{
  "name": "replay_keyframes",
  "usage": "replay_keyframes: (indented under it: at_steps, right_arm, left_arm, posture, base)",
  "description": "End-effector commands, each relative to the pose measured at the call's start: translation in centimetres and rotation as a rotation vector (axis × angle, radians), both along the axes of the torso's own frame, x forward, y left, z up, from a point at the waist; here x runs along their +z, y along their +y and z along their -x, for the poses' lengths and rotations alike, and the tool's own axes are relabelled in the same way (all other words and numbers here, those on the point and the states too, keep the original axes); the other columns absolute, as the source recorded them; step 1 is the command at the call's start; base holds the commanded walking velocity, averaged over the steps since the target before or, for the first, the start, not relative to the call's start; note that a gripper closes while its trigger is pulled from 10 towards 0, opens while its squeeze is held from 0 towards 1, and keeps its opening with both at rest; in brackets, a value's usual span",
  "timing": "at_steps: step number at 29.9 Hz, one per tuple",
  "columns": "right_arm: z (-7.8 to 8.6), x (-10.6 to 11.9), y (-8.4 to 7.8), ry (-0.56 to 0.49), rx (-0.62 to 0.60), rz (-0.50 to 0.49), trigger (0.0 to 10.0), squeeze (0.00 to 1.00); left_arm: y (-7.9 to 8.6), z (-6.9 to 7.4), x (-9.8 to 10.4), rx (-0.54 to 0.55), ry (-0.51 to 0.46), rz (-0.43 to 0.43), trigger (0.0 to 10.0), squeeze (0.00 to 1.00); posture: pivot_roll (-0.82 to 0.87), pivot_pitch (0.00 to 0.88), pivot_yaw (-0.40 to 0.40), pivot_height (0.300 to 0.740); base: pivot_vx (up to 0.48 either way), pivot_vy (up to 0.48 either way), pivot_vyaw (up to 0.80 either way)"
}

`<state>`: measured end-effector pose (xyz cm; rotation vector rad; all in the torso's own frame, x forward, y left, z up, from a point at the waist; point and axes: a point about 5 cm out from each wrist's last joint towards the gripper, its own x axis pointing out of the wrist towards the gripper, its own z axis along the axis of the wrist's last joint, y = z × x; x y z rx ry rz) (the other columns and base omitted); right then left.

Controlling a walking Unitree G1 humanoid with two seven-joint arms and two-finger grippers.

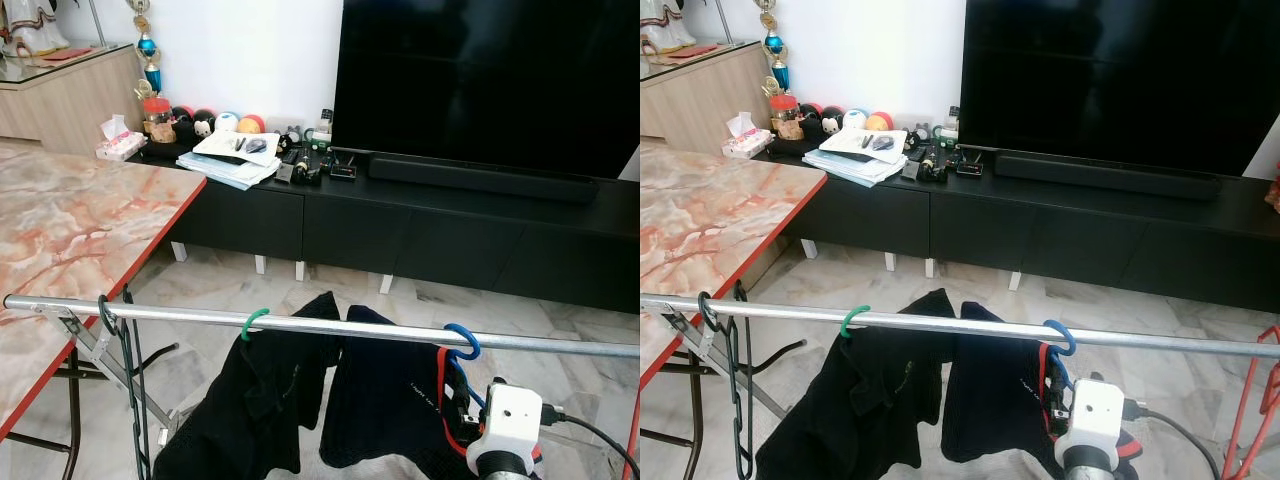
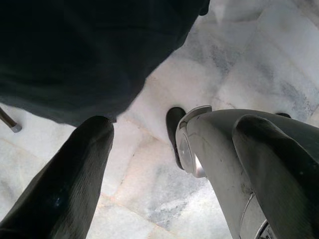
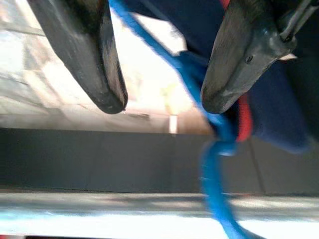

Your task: Hang hanger

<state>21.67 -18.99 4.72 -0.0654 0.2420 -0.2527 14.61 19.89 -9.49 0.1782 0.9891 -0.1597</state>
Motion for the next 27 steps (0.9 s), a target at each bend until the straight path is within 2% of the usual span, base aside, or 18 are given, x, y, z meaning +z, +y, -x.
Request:
replay_keyframes:
  at_steps: [1, 8, 16, 23, 27]
  right_arm:
    - [0.0, -0.6, -0.6, 0.041, -0.022, 0.003, 10.0, 0.0]
    - [-0.2, -1.4, -0.1, 0.103, 0.021, -0.014, 10.0, 0.0]
    - [-0.6, -1.8, 1.7, 0.13, 0.116, -0.084, 10.0, 0.0]
    - [-0.4, -2.6, 2.0, 0.186, 0.155, -0.088, 10.0, 0.0]
    - [-0.5, -2.7, 2.2, 0.177, 0.166, -0.111, 10.0, 0.0]
  left_arm:
    - [-0.1, 1.2, -0.5, -0.026, 0.065, -0.006, 10.0, 0.0]
    - [-0.1, 1.2, -0.5, -0.032, 0.068, -0.006, 10.0, 0.0]
    - [0.0, 1.2, -0.5, -0.035, 0.07, -0.008, 10.0, 0.0]
    - [0.0, 1.2, -0.5, -0.037, 0.071, -0.008, 10.0, 0.0]
    - [0.0, 1.2, -0.5, -0.033, 0.07, -0.007, 10.0, 0.0]
  posture:
    - [0.16, 0.0, -0.032, 0.74]
    - [0.16, 0.0, -0.03, 0.74]
    - [0.17, 0.0, -0.027, 0.74]
    - [0.17, 0.0, -0.026, 0.74]
    - [0.17, 0.0, -0.026, 0.74]
  base:
    - [0.0, 0.0, 0.0]
    - [0.0, 0.0, 0.0]
    - [0.0, 0.0, 0.0]
    - [0.0, 0.0, 0.0]
    - [0.0, 0.0, 0.0]
